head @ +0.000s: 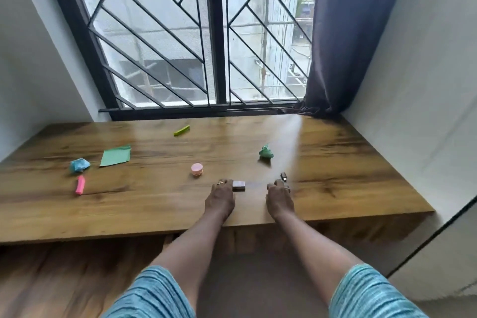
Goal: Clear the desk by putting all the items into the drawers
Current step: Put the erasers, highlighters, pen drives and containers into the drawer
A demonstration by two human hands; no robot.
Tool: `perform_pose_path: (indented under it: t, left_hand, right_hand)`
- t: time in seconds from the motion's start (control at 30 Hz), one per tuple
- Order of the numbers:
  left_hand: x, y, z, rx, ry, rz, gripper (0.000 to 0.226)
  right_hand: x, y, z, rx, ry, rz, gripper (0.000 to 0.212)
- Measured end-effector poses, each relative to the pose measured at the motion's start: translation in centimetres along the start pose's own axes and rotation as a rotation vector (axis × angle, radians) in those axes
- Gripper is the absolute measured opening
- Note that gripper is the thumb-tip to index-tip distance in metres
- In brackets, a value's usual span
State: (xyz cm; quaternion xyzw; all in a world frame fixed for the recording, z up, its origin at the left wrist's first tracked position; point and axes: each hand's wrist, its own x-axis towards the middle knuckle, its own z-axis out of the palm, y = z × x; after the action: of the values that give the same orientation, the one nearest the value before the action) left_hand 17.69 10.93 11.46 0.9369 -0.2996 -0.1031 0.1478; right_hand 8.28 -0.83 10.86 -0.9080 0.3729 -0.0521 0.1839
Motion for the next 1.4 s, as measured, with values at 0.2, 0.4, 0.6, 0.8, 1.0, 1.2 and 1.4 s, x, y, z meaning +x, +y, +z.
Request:
perform_pose_path:
  t: [0.2,0.4,0.6,0.8,1.0,1.2,1.4]
  left_hand:
    - [4.5,0.9,2.0,0.132,-0.036,0.019,0.059]
    - [5.5,0.4,3.2,0.106,-0.056,0.020,0.035]
    - [4.2,0.1,2.4,0.006,0.024,0.027,0.029]
    - [0.8,-3.0,0.3,-0.032,0.086,0.015,0.034]
    - [-3.9,-8.7,-3.0,-0.080,0.160,-0.047,0.033]
    - [-9.8,-18.3,-5.9,-0.125,0.242,-0.110,0.034]
    - [-17.0,-31.6,-7.7,-0.137,0.210,-0.282,0.030]
  right_hand:
    - [5.4,3.3,-0.1,-0.063,-0.017,-0.018,0.038]
    - [7.7,4.5,0.5,-0.128,-0.116,-0.050,0.037]
    - [6.8,3.2,0.4,-0.153,-0.051,-0.040,0.039]
    - [3.8,-0.5,0.6,-0.177,-0.026,-0.089,0.040]
    - [-1.0,-7.8,2.4,-0.134,0.040,-0.233,0.034]
    - [-8.0,-17.7,7.1,-0.063,0.029,-0.413,0.029]
    - [-16.8,-28.7,15.2,0.043,-0.194,-0.500,0.025]
